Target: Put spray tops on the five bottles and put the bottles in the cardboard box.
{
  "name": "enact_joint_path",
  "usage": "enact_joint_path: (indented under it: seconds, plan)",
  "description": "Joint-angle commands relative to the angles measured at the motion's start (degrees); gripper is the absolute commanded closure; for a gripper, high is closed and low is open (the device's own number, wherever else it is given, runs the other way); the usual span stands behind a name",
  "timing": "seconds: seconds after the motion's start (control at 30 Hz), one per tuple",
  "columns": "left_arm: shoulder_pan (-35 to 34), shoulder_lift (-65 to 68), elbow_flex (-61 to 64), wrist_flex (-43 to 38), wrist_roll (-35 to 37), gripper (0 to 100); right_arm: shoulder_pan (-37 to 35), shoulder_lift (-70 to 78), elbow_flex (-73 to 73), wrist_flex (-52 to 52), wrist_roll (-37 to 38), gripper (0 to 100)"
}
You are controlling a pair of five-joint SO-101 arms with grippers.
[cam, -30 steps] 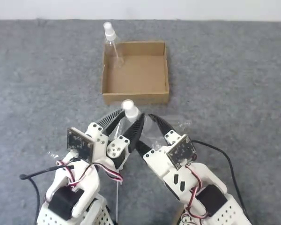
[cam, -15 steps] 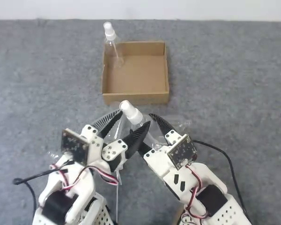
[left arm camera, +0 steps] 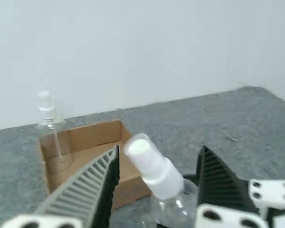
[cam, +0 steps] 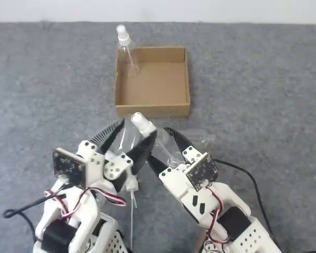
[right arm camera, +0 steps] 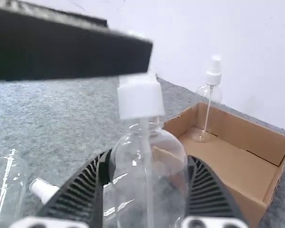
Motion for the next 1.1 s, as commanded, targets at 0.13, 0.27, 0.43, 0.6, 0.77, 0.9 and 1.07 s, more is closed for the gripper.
enact_joint_path:
  seconds: [0.13,0.27,0.43,0.6,0.77,0.9,1.07]
  plan:
    - [-2.29,-0.44,-3.21,-2.64,-0.09,82,-3.91,-0.57,-0.88,-1.63,-0.26,90.2]
    - [-2.02,-0.44,-2.95,-2.64,-0.09,83,-4.62,-0.57,-0.88,-1.54,-0.26,90.2]
    - [0.26,-0.35,-1.80,-2.29,-0.35,86,-4.62,-0.57,-0.88,-1.63,-0.26,90.2]
    - [6.68,-0.26,-0.13,-2.29,-2.55,92,-4.62,-0.57,-0.88,-1.54,-0.26,90.2]
    - [9.14,-0.26,0.66,-2.20,-4.48,94,-4.44,-0.57,-0.97,-1.54,-0.26,90.2]
    - [9.05,-0.18,0.66,-2.11,-4.48,94,-4.35,-0.57,-0.97,-1.54,-0.26,90.2]
    - [8.62,-0.44,0.04,-0.44,-4.22,89,-4.35,-0.66,-0.97,-1.54,-0.26,90.2]
